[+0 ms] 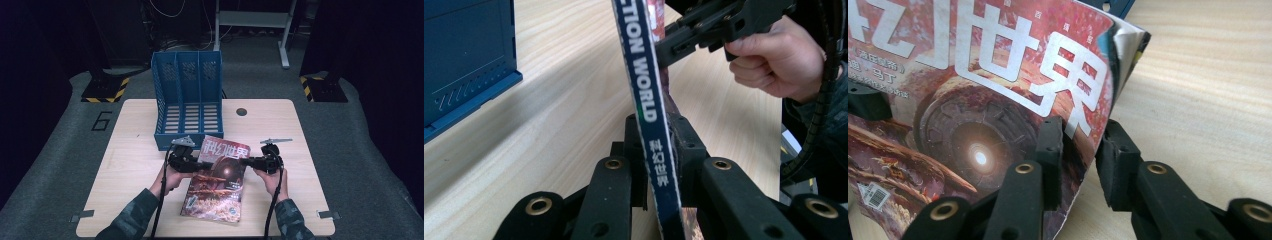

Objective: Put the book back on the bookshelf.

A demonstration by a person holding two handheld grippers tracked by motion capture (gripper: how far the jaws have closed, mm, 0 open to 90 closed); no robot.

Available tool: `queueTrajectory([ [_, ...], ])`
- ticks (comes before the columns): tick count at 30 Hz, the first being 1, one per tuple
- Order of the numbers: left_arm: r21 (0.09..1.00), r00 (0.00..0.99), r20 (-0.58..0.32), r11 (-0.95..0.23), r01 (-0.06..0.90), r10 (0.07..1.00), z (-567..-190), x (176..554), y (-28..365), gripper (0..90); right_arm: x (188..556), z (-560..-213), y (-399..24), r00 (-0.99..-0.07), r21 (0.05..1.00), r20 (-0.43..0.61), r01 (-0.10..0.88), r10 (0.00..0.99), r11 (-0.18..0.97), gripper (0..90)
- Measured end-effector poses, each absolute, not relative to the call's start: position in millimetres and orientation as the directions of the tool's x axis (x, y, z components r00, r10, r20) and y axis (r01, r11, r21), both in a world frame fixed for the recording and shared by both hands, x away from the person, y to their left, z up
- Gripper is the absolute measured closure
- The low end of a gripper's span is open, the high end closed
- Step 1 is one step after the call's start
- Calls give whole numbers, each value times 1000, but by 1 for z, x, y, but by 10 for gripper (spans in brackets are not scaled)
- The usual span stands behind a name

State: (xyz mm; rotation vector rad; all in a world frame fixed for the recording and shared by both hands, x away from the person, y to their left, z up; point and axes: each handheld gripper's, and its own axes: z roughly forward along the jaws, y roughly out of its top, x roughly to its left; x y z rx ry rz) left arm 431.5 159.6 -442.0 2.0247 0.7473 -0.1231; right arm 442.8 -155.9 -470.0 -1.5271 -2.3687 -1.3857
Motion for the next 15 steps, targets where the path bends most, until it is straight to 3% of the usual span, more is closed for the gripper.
queueTrajectory([
  [15, 760, 838, -319, -409, 505, 442, -434, 431, 161, 795, 439, -441, -148, -576, 722, 304, 659, 758, 211, 798],
])
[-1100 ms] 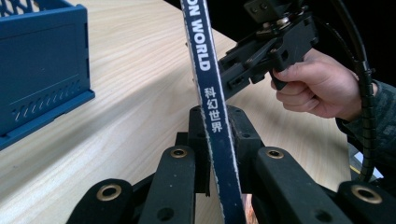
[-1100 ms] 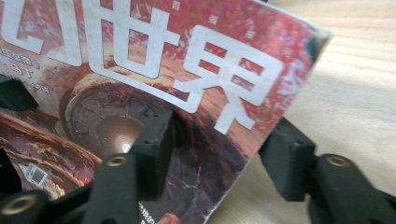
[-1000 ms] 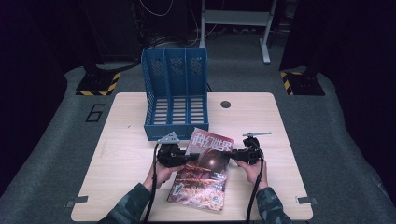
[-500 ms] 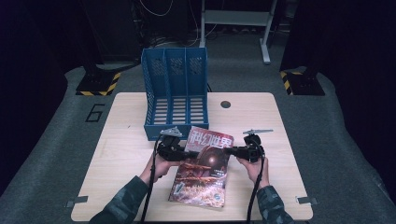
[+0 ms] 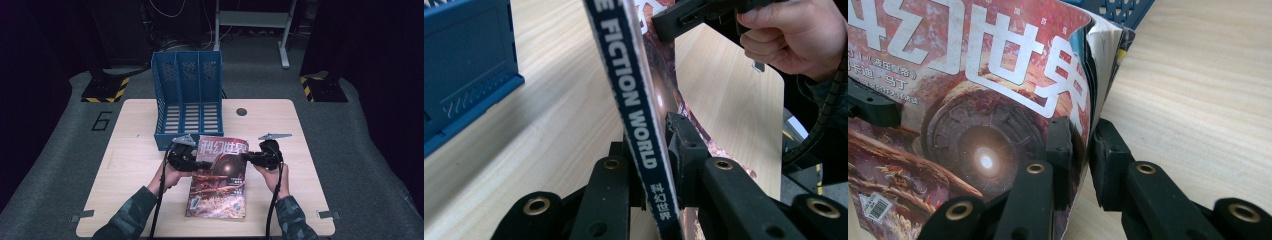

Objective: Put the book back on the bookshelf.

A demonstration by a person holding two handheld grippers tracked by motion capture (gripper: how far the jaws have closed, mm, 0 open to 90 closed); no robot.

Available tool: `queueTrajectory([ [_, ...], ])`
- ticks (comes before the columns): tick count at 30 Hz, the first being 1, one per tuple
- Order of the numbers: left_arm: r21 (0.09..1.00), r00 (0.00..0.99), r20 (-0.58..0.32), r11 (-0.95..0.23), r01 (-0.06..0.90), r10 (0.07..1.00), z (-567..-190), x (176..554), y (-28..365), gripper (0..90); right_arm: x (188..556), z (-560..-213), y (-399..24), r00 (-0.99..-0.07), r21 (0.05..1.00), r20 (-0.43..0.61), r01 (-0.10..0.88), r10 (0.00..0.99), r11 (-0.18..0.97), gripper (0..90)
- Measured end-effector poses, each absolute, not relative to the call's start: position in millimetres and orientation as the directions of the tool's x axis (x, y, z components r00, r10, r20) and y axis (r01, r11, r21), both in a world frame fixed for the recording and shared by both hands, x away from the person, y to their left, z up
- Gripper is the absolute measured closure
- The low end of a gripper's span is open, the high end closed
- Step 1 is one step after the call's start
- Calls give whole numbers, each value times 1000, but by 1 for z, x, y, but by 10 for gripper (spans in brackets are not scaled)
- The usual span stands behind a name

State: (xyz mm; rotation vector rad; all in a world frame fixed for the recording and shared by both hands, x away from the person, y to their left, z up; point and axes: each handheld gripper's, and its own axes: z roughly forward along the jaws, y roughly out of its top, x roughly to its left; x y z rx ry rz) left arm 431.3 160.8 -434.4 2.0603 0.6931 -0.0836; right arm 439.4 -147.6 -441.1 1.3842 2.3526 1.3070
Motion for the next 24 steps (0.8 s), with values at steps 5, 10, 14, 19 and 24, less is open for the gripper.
queueTrajectory([
  [5, 796, 858, -275, -398, 456, 434, -431, 427, 161, 793, 437, -432, -146, -580, 739, 280, 638, 765, 214, 802],
  [10, 829, 880, -210, -399, 391, 426, -427, 421, 161, 791, 436, -421, -145, -591, 757, 245, 612, 768, 229, 805],
  [14, 848, 888, -174, -393, 354, 424, -425, 418, 162, 792, 434, -412, -144, -603, 779, 205, 578, 771, 245, 808],
  [19, 867, 889, -140, -380, 322, 435, -421, 414, 161, 792, 432, -403, -143, -612, 791, 179, 555, 770, 257, 811],
  [24, 871, 897, -86, -404, 279, 434, -416, 411, 160, 792, 430, -395, -139, -620, 807, 132, 520, 774, 280, 813],
])
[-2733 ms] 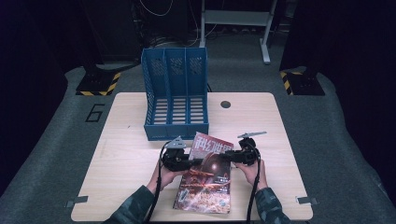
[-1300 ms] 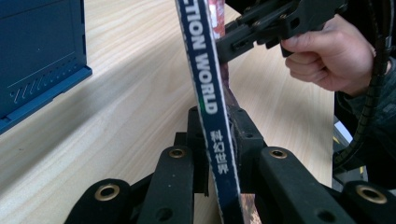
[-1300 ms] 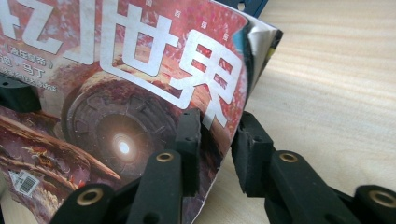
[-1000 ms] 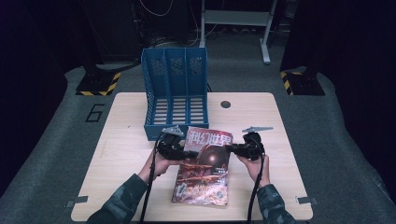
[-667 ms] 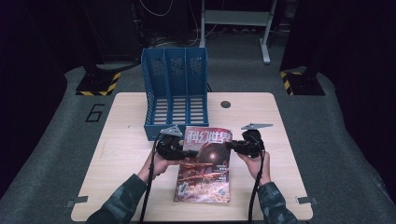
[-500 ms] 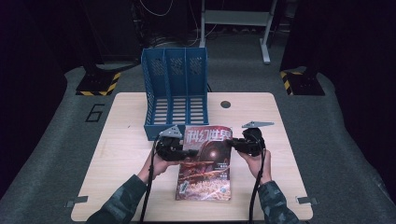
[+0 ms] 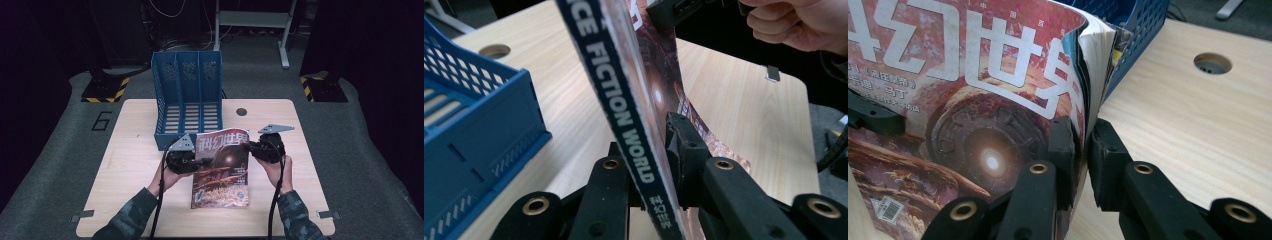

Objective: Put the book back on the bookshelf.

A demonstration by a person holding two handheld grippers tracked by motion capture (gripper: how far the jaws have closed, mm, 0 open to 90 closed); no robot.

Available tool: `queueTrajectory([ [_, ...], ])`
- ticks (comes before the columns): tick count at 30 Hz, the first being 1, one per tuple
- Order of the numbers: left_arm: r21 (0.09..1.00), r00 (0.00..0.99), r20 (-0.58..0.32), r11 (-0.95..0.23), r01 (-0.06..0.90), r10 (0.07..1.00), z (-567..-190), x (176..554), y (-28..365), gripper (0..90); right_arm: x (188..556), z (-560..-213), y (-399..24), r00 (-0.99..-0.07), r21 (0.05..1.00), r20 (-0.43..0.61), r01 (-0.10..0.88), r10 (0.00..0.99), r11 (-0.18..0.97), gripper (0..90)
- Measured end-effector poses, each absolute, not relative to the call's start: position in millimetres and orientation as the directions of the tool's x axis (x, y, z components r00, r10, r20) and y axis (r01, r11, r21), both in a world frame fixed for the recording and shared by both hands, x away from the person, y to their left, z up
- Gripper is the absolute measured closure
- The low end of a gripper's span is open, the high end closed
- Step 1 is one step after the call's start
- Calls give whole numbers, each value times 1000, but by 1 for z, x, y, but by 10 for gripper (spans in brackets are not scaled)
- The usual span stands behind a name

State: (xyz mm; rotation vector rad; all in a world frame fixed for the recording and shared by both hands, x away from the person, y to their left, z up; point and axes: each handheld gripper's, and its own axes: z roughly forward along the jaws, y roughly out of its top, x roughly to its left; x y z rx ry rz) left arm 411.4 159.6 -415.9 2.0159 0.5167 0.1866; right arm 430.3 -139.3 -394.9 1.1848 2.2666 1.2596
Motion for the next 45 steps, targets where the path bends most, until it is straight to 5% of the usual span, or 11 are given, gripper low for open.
queueTrajectory([
  [39, 912, 863, 178, -409, 36, 473, -405, 399, 162, 810, 406, -364, -141, -679, 922, -67, 237, 731, 305, 817],
  [45, 916, 898, 148, -401, 33, 414, -399, 399, 168, 694, 404, -363, -142, -694, 923, -61, 235, 718, 305, 784],
])
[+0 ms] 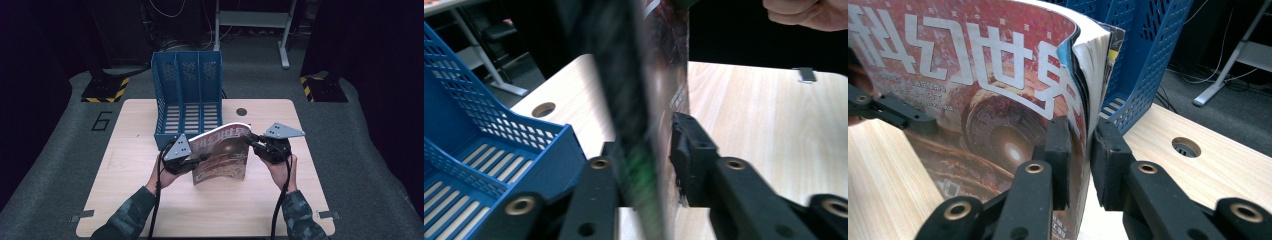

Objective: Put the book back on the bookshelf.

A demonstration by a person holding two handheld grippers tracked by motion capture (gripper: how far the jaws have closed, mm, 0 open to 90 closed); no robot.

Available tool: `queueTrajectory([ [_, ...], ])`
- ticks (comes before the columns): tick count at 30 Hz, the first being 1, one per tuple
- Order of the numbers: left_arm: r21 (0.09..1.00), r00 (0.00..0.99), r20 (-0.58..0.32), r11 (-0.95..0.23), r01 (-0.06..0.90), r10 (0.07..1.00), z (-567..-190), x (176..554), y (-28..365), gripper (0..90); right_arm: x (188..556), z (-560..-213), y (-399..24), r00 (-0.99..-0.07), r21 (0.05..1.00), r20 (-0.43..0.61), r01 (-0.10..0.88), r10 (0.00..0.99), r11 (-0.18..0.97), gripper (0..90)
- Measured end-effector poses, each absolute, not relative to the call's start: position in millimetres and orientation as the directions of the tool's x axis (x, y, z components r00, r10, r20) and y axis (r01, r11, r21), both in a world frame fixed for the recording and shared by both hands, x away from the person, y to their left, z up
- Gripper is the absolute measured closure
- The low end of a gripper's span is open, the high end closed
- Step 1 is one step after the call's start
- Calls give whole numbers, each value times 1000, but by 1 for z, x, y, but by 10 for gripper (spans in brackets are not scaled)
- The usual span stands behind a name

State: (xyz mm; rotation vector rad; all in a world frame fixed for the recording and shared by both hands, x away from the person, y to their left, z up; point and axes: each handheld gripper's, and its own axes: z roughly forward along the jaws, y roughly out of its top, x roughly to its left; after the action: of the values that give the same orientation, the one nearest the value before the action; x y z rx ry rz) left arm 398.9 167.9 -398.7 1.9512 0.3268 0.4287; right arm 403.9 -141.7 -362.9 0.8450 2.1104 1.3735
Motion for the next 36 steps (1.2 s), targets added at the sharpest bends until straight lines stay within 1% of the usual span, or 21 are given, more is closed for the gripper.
queueTrajectory([
  [1, 921, 896, 144, -387, 33, 420, -397, 399, 170, 678, 404, -362, -141, -695, 922, -56, 239, 717, 304, 782],
  [2, 926, 904, 113, -374, 55, 411, -391, 400, 173, 638, 404, -362, -141, -691, 922, -48, 247, 721, 299, 772],
  [4, 929, 908, 110, -367, 51, 405, -389, 401, 174, 627, 404, -362, -141, -690, 922, -45, 249, 722, 296, 771],
  [5, 933, 904, 100, -355, 61, 417, -387, 401, 175, 606, 405, -362, -141, -690, 922, -48, 248, 722, 298, 766],
  [10, 935, 907, 89, -348, 66, 413, -373, 402, 178, 591, 405, -362, -140, -690, 922, -48, 247, 723, 297, 760],
  [16, 932, 907, 91, -356, 68, 412, -360, 404, 174, 596, 406, -361, -140, -685, 922, -35, 258, 728, 288, 755],
  [18, 927, 907, 91, -368, 73, 410, -355, 405, 173, 609, 406, -361, -139, -685, 922, -34, 259, 728, 287, 754],
  [20, 924, 901, 72, -368, 102, 429, -350, 407, 171, 622, 406, -361, -140, -685, 922, -30, 262, 728, 285, 749],
  [23, 918, 900, 40, -371, 138, 434, -341, 411, 169, 641, 407, -361, -140, -688, 922, -24, 265, 725, 281, 743],
  [25, 910, 904, 34, -387, 148, 426, -335, 413, 166, 645, 407, -361, -140, -688, 922, -21, 267, 725, 280, 737],
  [33, 881, 904, 53, -445, 158, 425, -324, 419, 150, 683, 408, -361, -140, -690, 922, -14, 271, 724, 276, 725],
  [36, 866, 901, 69, -474, 159, 429, -323, 420, 146, 731, 408, -361, -141, -693, 922, -11, 273, 721, 276, 713],
])
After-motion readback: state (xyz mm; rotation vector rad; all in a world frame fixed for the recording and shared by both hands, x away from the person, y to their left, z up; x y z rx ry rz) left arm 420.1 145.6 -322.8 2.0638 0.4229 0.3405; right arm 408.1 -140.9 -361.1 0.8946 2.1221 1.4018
